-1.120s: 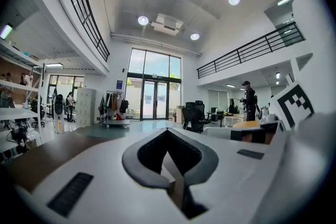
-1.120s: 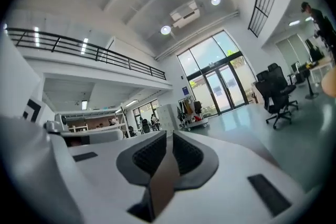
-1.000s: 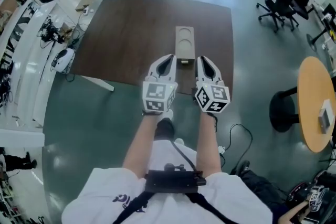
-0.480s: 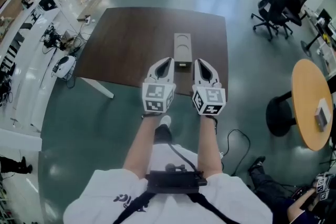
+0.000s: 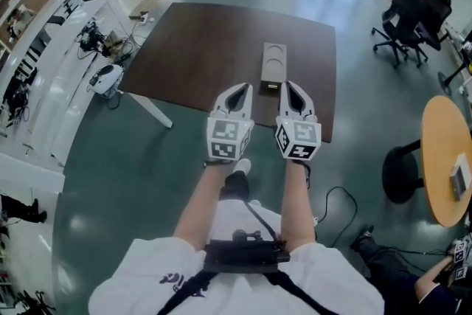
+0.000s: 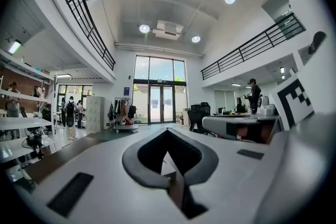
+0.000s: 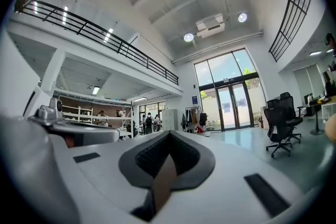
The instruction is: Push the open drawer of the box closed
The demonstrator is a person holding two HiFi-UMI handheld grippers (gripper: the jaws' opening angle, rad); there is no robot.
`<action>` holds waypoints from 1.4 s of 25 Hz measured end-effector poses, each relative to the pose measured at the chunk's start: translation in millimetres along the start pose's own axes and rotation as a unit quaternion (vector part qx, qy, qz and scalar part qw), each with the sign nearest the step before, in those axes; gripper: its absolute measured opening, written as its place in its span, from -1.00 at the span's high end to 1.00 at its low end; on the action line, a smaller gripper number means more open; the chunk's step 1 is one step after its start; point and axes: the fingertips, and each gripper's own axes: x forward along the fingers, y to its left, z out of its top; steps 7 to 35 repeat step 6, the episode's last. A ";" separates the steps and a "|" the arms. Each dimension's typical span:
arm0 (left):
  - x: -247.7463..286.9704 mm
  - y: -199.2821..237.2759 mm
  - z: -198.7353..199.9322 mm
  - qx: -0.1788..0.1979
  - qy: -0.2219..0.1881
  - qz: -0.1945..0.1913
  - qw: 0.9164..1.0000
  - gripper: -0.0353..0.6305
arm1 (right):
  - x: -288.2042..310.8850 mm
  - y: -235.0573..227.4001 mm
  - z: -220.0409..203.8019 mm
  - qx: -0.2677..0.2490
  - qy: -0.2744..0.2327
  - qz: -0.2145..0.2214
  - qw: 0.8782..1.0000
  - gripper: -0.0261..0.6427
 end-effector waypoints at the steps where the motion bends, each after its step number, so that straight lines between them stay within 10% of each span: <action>1: -1.5 2.9 -2.4 0.001 0.002 0.003 1.000 0.91 | 1.8 1.5 -1.7 0.001 0.002 0.001 1.000 0.90; 35: -1.7 16.5 -19.5 -0.008 0.015 0.017 1.000 0.91 | 8.8 10.5 -15.1 -0.002 0.013 0.013 1.000 0.90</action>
